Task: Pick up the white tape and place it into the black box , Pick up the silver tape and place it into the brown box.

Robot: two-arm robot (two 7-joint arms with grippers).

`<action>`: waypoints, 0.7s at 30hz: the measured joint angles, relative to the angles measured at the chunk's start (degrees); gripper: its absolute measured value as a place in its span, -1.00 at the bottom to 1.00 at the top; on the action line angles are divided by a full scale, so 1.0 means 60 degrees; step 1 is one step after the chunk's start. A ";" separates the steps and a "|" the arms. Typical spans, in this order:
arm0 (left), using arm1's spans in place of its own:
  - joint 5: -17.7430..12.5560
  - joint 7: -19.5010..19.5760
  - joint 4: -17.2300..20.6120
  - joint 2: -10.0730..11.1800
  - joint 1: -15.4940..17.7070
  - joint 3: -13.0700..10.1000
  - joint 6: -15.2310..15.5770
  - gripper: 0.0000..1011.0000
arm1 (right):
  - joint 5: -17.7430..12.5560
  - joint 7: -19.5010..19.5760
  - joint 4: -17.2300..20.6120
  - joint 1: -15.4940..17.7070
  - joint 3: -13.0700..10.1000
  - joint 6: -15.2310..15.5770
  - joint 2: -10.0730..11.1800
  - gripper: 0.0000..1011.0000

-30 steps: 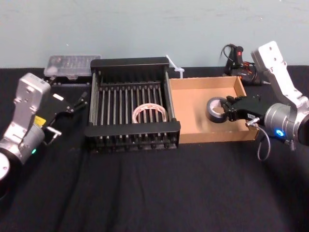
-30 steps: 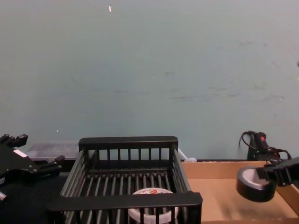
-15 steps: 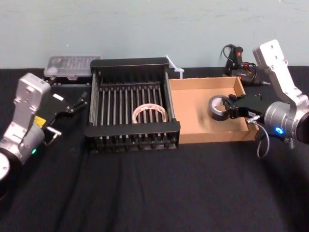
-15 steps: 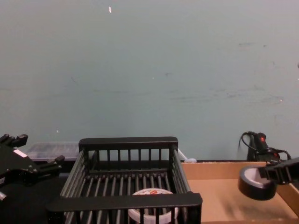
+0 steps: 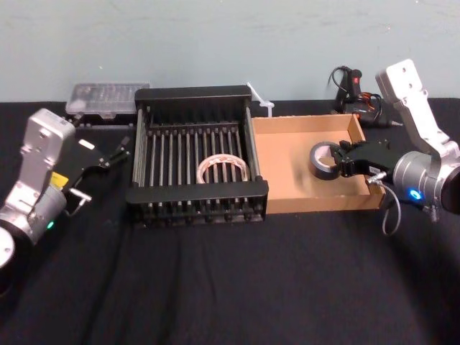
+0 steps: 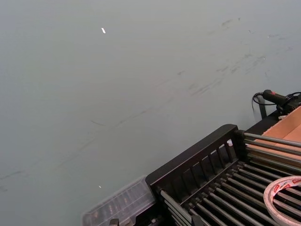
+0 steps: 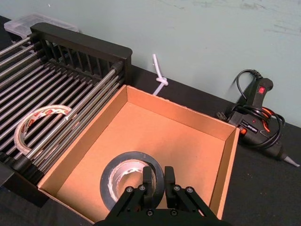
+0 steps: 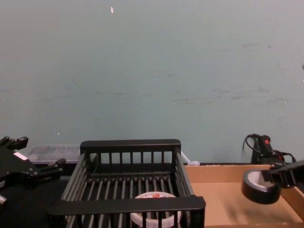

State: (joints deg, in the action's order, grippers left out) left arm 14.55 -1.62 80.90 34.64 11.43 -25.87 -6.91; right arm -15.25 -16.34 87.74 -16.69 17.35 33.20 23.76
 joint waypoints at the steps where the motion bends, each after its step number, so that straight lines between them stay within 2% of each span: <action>1: 0.0000 0.0000 0.0000 0.0001 0.0000 0.0000 0.0000 0.98 | -0.0001 -0.0001 0.0001 0.0000 0.0000 -0.0001 0.0001 -0.68; 8: 0.0000 0.0000 0.0000 0.0000 0.0000 0.0001 0.0000 0.98 | -0.0009 -0.0005 0.0009 0.0001 0.0007 -0.0001 0.0007 -0.29; 9: 0.0000 0.0000 0.0000 0.0000 0.0000 0.0000 0.0000 0.98 | -0.0010 -0.0007 0.0011 0.0000 0.0009 -0.0001 0.0008 -0.17; 11: 0.0000 0.0000 0.0000 0.0001 0.0000 0.0000 0.0000 0.98 | -0.0011 -0.0008 0.0013 0.0000 0.0010 -0.0001 0.0010 -0.09; 12: 0.0000 0.0000 0.0000 0.0001 0.0000 0.0000 0.0000 0.98 | -0.0012 -0.0009 0.0014 0.0000 0.0011 0.0000 0.0010 0.03; 14: 0.0000 0.0000 0.0000 0.0001 0.0000 0.0000 0.0000 0.98 | -0.0013 -0.0011 0.0015 0.0000 0.0013 -0.0001 0.0012 0.11; 15: 0.0000 0.0000 0.0000 0.0000 0.0000 0.0001 0.0000 0.98 | -0.0013 -0.0012 0.0015 0.0000 0.0014 0.0000 0.0013 0.23; 16: 0.0000 0.0000 0.0000 0.0001 0.0000 0.0001 0.0000 0.98 | -0.0013 -0.0013 0.0015 0.0000 0.0014 -0.0001 0.0013 0.23; 19: 0.0000 0.0000 0.0000 0.0001 0.0000 0.0000 0.0000 0.98 | -0.0013 -0.0013 0.0015 0.0000 0.0014 0.0000 0.0013 0.39; 21: 0.0000 0.0000 0.0000 0.0001 0.0000 0.0001 0.0000 0.98 | -0.0013 -0.0014 0.0015 0.0000 0.0014 -0.0001 0.0013 0.58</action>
State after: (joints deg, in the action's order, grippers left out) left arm 14.55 -1.62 80.90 34.65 11.43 -25.86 -6.91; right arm -15.33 -16.42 87.83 -16.69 17.43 33.19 23.84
